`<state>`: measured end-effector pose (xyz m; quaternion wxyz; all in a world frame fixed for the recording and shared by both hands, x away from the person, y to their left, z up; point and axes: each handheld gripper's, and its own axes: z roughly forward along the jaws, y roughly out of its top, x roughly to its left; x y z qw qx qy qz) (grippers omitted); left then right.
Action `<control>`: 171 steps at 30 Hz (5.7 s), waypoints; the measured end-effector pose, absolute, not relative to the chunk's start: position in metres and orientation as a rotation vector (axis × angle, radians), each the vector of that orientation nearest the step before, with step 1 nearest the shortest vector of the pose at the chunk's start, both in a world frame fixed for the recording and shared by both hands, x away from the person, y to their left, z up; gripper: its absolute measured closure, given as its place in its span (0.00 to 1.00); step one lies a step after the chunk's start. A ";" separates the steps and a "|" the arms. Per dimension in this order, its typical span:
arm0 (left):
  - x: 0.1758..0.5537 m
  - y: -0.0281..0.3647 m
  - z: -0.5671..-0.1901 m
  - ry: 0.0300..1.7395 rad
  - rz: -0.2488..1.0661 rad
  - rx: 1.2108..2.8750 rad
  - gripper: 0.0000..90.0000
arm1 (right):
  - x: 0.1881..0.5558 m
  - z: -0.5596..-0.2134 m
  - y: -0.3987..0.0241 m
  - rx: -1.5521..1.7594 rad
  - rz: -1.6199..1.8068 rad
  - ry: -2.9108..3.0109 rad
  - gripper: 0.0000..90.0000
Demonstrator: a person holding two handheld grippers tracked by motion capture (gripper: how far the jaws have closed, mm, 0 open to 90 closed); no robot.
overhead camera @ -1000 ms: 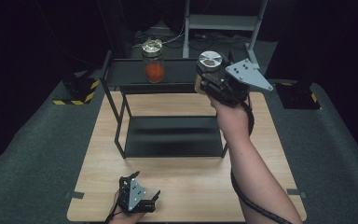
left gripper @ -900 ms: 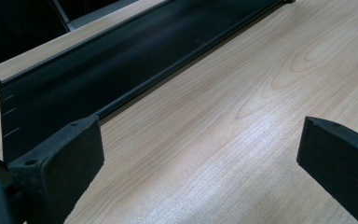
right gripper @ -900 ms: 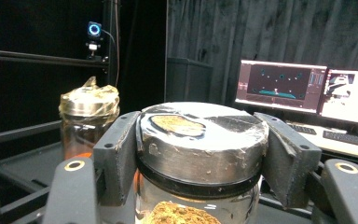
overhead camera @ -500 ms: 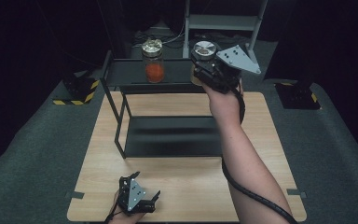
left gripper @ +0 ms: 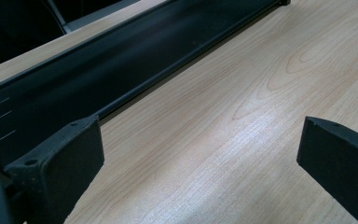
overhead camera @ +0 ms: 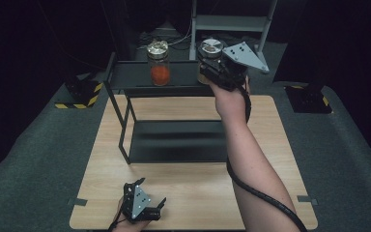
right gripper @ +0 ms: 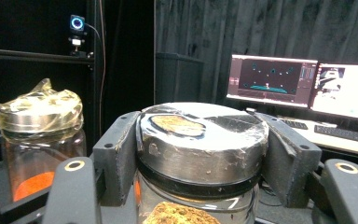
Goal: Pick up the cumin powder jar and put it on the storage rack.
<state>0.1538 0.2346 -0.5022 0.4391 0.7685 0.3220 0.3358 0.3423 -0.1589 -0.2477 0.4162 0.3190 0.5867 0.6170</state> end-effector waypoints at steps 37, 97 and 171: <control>0.154 0.235 -0.502 0.793 0.830 1.913 0.01 | 0.362 -0.260 -0.153 0.819 1.561 1.478 0.37; 0.153 0.233 -0.502 0.785 0.841 1.926 0.01 | 0.330 -0.263 -0.164 0.862 1.571 1.451 0.00; 0.153 0.236 -0.503 0.824 0.828 1.886 0.01 | 0.189 -0.490 -0.263 0.832 1.277 1.779 0.00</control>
